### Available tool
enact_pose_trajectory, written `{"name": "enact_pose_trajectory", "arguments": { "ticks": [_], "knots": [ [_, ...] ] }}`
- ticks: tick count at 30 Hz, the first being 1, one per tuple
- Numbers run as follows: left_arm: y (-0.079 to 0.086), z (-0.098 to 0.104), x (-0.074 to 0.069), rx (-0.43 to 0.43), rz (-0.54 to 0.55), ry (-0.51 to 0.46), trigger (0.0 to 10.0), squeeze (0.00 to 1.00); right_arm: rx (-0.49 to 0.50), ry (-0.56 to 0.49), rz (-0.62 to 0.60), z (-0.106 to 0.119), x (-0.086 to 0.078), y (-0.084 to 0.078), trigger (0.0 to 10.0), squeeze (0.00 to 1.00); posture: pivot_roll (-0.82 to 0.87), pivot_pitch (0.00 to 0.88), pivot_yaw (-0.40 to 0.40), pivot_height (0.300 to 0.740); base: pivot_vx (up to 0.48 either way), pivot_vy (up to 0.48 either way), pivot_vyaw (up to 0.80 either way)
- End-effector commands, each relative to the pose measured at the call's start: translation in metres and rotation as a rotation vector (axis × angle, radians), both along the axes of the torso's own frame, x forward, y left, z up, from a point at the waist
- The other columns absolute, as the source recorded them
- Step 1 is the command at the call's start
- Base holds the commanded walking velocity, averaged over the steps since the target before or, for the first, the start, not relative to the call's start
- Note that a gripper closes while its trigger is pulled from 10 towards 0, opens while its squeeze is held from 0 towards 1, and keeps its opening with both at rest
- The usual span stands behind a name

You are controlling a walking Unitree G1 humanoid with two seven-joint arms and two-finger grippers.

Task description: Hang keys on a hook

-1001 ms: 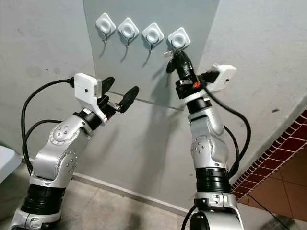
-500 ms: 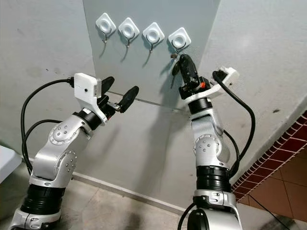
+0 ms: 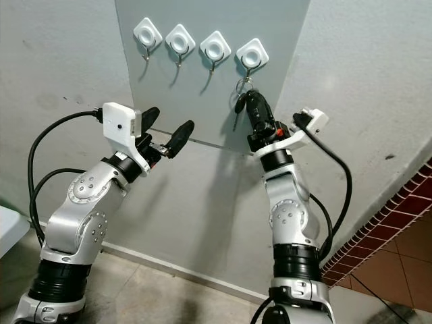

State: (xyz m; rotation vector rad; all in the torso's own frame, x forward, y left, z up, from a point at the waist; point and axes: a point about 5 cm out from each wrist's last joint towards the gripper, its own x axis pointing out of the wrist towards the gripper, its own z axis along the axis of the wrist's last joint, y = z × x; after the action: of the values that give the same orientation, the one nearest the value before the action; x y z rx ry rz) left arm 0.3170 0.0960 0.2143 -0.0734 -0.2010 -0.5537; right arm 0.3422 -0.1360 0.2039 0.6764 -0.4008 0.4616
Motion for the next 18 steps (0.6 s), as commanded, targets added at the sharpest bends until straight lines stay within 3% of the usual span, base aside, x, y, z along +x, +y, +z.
{"name": "enact_pose_trajectory", "arguments": {
  "ticks": [1, 3, 4, 7, 8, 13, 18],
  "knots": [
    [0.001, 0.002, -0.001, 0.007, 0.013, -0.016, 10.0, 0.00, -0.134, -0.046, -0.063, 0.004, -0.002, 0.000, 10.0, 1.00, 0.01, 0.000, -0.051, 0.740, 0.000, 0.000, 0.00],
    [0.002, 0.001, 0.000, 0.014, 0.034, -0.020, 10.0, 0.00, -0.366, -0.105, -0.146, -0.003, -0.007, 0.001, 10.0, 1.00, 0.01, 0.000, -0.048, 0.740, 0.000, 0.000, 0.00],
    [0.003, 0.000, 0.000, 0.016, 0.040, -0.021, 10.0, 0.00, -0.436, -0.122, -0.168, -0.006, -0.009, 0.002, 10.0, 1.00, 0.01, 0.000, -0.048, 0.740, 0.000, 0.000, 0.00],
    [0.003, -0.001, 0.000, 0.016, 0.049, -0.022, 10.0, 0.00, -0.540, -0.150, -0.205, -0.011, -0.014, 0.001, 10.0, 1.00, 0.01, 0.000, -0.047, 0.740, 0.000, 0.000, 0.00],
    [0.003, -0.001, 0.000, 0.017, 0.052, -0.022, 10.0, 0.00, -0.540, -0.145, -0.212, -0.013, -0.015, -0.001, 10.0, 0.00, 0.01, 0.000, -0.047, 0.740, 0.000, 0.000, 0.00],
    [0.005, -0.005, 0.001, 0.024, 0.078, -0.019, 10.0, 0.00, -0.496, -0.098, -0.247, -0.023, -0.024, -0.008, 10.0, 0.00, 0.01, 0.000, -0.046, 0.740, 0.000, 0.000, 0.00],
    [0.009, -0.009, 0.001, 0.025, 0.108, -0.016, 10.0, 0.00, -0.316, -0.024, -0.347, -0.031, -0.034, -0.019, 10.0, 0.00, 0.00, 0.000, -0.042, 0.740, 0.000, 0.000, 0.00]
  ]
}}
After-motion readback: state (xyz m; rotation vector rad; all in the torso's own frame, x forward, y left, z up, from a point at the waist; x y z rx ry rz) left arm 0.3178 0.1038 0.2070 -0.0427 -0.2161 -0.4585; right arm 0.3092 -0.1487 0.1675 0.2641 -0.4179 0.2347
